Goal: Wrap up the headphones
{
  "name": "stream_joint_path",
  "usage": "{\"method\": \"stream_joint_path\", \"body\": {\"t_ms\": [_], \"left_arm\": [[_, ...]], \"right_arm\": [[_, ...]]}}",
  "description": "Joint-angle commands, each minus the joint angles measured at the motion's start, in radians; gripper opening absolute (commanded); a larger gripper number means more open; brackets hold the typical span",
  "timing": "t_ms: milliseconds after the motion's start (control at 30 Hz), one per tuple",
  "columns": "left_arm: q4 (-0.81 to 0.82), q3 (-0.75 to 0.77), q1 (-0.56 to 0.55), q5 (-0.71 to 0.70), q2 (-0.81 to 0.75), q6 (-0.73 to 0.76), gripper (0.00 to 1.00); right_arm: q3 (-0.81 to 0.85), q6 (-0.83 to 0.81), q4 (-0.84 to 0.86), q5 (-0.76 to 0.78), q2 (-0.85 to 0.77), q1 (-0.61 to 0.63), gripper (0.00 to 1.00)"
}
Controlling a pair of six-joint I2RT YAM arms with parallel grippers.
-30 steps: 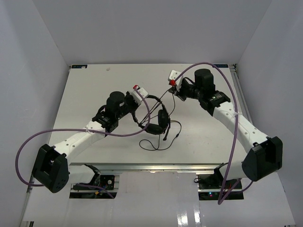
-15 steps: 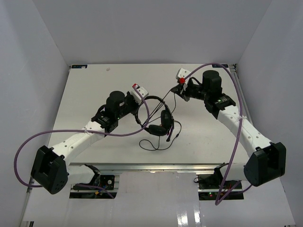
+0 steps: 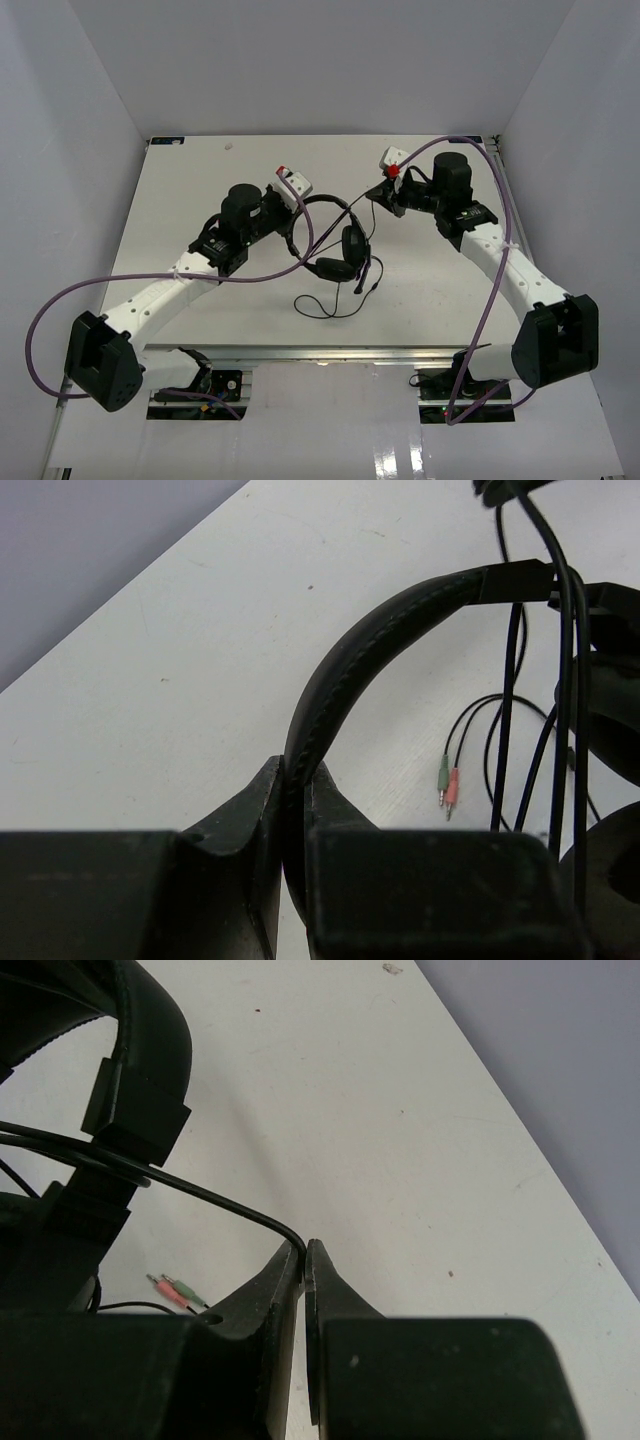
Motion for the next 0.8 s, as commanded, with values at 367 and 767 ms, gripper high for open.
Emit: {"method": "stream_joint_path", "body": {"t_ms": [367,767], "left_arm": [[0.01,0.3,-0.002,0.163,-0.065,-0.302,0.0],[0.06,0.479,-0.002,-0.196,0.011,-0.493,0.0]], "right_arm": [[-0.083,0.613,0.661,-0.385,0.165,-0.006,0.57],[-0.328,1.094,1.268,-0.371,0.281,0.125,0.58]]}}
